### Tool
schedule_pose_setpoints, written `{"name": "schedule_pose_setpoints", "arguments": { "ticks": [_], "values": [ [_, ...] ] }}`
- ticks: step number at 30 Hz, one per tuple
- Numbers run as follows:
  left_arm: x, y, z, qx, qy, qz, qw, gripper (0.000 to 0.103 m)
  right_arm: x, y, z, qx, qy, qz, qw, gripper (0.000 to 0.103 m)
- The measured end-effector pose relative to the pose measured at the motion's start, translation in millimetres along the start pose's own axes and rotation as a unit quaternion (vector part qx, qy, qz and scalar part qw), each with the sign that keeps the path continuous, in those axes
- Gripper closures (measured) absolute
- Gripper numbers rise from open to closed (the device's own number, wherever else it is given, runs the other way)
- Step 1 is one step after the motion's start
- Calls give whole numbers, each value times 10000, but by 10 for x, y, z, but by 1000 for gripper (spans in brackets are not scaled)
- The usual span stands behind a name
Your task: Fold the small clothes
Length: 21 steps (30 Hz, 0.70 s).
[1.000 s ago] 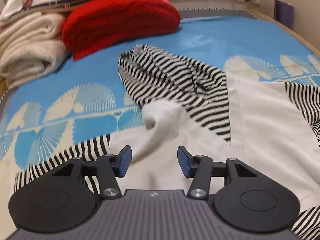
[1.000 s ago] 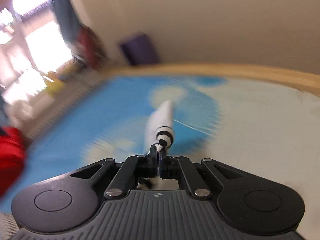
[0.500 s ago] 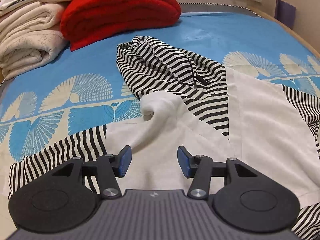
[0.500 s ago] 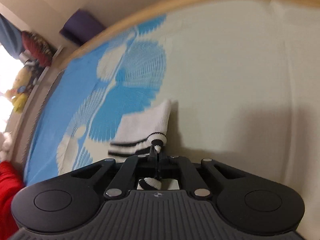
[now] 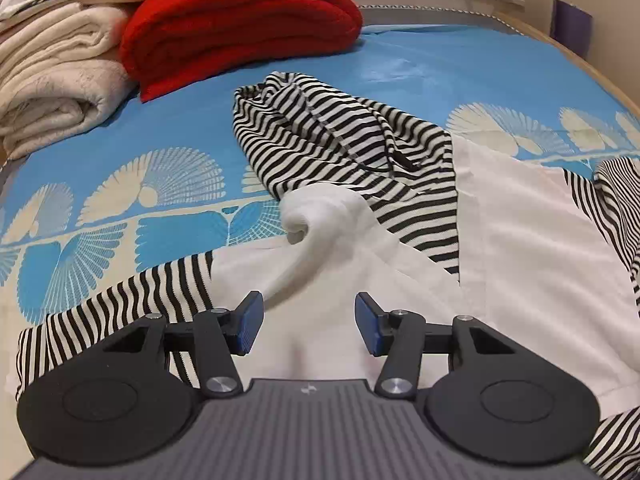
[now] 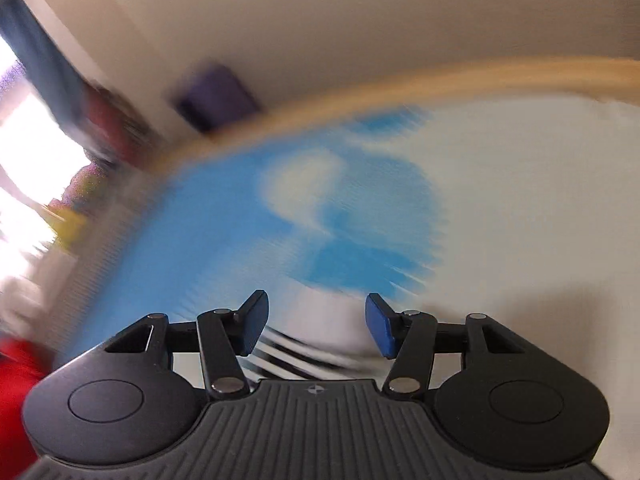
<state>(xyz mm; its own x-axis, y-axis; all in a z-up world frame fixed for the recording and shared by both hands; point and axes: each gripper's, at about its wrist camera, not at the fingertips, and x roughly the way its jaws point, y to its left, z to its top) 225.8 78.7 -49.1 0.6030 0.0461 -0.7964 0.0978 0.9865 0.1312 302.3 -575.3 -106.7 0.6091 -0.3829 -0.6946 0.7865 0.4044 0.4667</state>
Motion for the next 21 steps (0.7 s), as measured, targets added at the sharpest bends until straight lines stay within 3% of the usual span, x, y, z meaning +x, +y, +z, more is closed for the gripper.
{"name": "schedule_pose_setpoints", "arguments": {
  "ticks": [2, 4, 5, 7, 10, 14, 18, 20, 21],
  "values": [
    [1, 22, -4, -16, 11, 6, 10000, 47, 219, -81, -95, 9, 335, 22, 9994, 47],
    [-1, 51, -4, -36, 15, 38, 10000, 47, 253, 29, -141, -543, 97, 78, 9984, 51],
    [0, 72, -5, -65, 11, 53, 10000, 47, 288, 102, -167, -829, 129, 114, 9964, 70],
    [20, 137, 1, -186, 45, 92, 9998, 47, 346, 141, -190, -895, 370, 455, 9943, 100],
    [84, 281, 15, -489, 159, 131, 9986, 47, 267, 102, -139, -913, 93, 202, 9956, 102],
    [143, 443, 7, -781, 264, 185, 9964, 47, 204, -349, 98, -121, -364, -811, 9960, 102],
    [256, 481, -76, -643, 441, 188, 9968, 47, 184, -532, 161, -199, -499, -995, 9936, 100],
    [338, 509, -131, -574, 504, 246, 9968, 47, 112, -426, 145, -333, -786, -1431, 9860, 78],
    [397, 542, -169, -569, 544, 273, 9965, 47, 42, -377, 107, -410, -930, -1685, 9805, 73]
  ]
}}
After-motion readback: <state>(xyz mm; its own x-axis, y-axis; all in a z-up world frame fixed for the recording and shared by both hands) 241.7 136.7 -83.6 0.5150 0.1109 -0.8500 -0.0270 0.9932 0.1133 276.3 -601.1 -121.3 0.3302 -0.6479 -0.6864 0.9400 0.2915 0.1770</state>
